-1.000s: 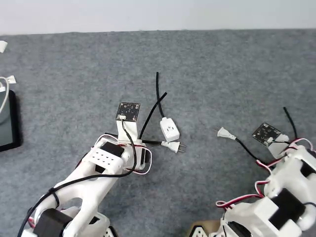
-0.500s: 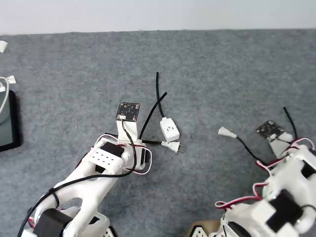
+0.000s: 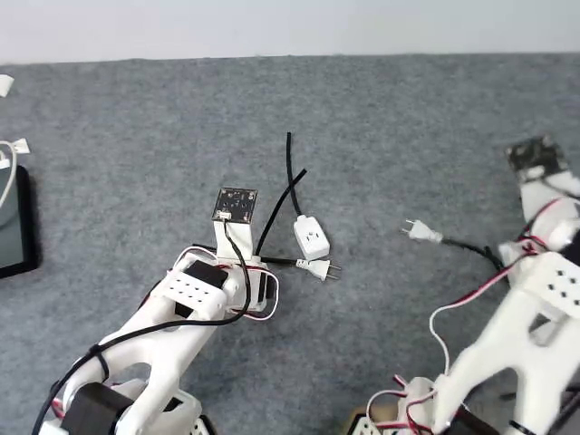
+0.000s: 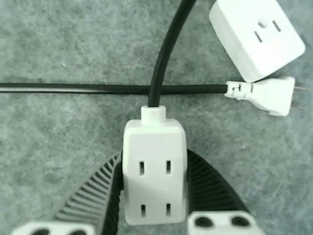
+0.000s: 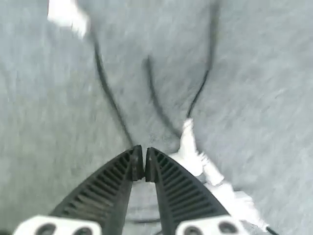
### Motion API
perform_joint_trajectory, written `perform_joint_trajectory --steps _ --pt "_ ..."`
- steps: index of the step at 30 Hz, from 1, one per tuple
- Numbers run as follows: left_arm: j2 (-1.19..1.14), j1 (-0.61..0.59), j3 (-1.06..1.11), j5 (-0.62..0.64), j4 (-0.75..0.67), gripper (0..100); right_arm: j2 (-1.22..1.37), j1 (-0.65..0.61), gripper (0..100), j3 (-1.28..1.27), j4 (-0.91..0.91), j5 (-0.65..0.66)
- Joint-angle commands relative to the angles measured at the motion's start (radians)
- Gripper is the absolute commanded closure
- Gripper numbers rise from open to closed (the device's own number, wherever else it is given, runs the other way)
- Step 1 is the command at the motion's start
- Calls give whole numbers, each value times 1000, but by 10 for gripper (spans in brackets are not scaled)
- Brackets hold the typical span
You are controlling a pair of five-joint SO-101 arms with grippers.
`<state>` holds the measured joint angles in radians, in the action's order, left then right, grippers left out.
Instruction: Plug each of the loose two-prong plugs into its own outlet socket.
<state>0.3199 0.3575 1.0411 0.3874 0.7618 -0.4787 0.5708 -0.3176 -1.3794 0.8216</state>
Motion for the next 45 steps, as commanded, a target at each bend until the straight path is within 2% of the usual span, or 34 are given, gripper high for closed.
perform_joint_trajectory --steps 1,6,8,12,14,19,22,25,29,35,45 --pt "29 -9 -7 -8 -23 985 -7 -79 991 95 81 -55" --pt "29 -9 -7 -8 -23 985 154 -150 991 104 275 -57" --pt "29 -9 -7 -8 -23 985 226 -151 991 129 320 -103" --pt "29 -9 -7 -8 -23 985 331 -160 987 181 246 -227" --pt "29 -9 -7 -8 -23 985 366 -200 986 180 203 -348" --pt "29 -9 -7 -8 -23 985 424 -243 986 114 177 -839" --pt "28 -9 -7 -8 -23 985 456 -286 958 81 179 -1005" --pt "28 -9 -7 -8 -23 985 487 -323 867 69 180 -1143" --pt "29 -9 -7 -8 -23 985 550 -332 778 64 222 -1188" --pt "28 -9 -7 -8 -23 985 667 -335 779 72 260 -1323" --pt "29 -9 -5 -8 -23 985 719 -352 779 78 320 -1329"
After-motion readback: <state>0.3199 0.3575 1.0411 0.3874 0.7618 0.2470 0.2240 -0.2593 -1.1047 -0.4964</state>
